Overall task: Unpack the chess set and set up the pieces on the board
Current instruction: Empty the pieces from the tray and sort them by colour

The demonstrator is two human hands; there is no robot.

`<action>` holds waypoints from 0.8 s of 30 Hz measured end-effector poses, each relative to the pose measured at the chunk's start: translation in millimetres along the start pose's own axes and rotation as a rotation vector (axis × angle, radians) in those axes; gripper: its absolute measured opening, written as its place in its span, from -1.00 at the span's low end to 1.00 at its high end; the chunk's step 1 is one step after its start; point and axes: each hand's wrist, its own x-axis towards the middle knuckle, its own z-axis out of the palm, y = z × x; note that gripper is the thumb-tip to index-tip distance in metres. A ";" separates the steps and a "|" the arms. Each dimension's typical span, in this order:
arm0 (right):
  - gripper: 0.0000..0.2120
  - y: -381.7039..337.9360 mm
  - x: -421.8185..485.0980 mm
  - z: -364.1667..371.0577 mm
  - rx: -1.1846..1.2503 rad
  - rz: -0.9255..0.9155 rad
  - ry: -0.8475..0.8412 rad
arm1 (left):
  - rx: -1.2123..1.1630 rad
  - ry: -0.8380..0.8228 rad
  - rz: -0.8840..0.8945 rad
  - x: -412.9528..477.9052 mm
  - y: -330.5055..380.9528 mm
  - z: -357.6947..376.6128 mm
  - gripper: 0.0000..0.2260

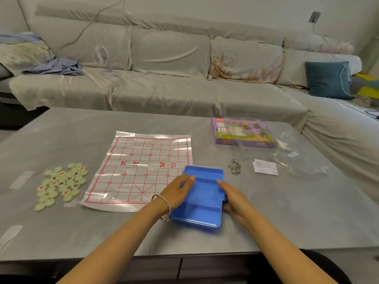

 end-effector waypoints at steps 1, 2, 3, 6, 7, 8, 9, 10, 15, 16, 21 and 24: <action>-0.70 -2.6 -2.5 -2.9 -0.036 -0.026 0.013 | -0.044 0.027 0.038 1.4 5.8 2.3 -0.56; -0.71 -5.9 -3.8 -7.7 -0.041 -0.049 0.030 | -0.098 0.056 0.072 2.7 13.5 5.0 -0.59; -0.71 -9.6 -4.3 -14.7 -0.020 -0.068 0.051 | -0.158 0.083 0.097 4.8 21.4 8.0 -0.61; -0.75 -23.6 -3.6 -44.8 0.101 -0.107 0.170 | -0.215 0.134 0.144 12.7 42.6 19.1 -0.67; -0.75 -28.2 -3.1 -57.6 0.150 -0.116 0.231 | -0.197 0.143 0.144 16.6 46.1 23.5 -0.66; -0.72 -32.1 -2.0 -72.3 0.204 -0.123 0.301 | -0.180 0.152 0.135 20.4 48.5 28.1 -0.66; -0.68 -35.2 -1.4 -87.7 0.262 -0.127 0.374 | -0.172 0.155 0.117 24.5 48.6 33.0 -0.65; -0.63 -37.5 -1.8 -103.1 0.320 -0.128 0.453 | -0.172 0.150 0.101 28.0 48.3 38.2 -0.64; -0.31 -32.3 -4.5 -157.5 0.438 -0.120 0.722 | -0.183 0.096 0.092 37.1 43.0 68.4 -0.64; -0.23 -29.8 -5.8 -160.6 0.423 -0.123 0.720 | -0.171 0.087 0.094 37.2 41.7 74.5 -0.64; -0.32 -18.5 -7.9 -161.2 0.010 -0.121 0.735 | -0.089 0.063 0.106 35.8 36.3 89.5 -0.66; -0.16 -18.2 -4.8 -157.9 -0.298 -0.071 0.768 | -0.036 0.085 0.123 35.8 34.3 85.9 -0.67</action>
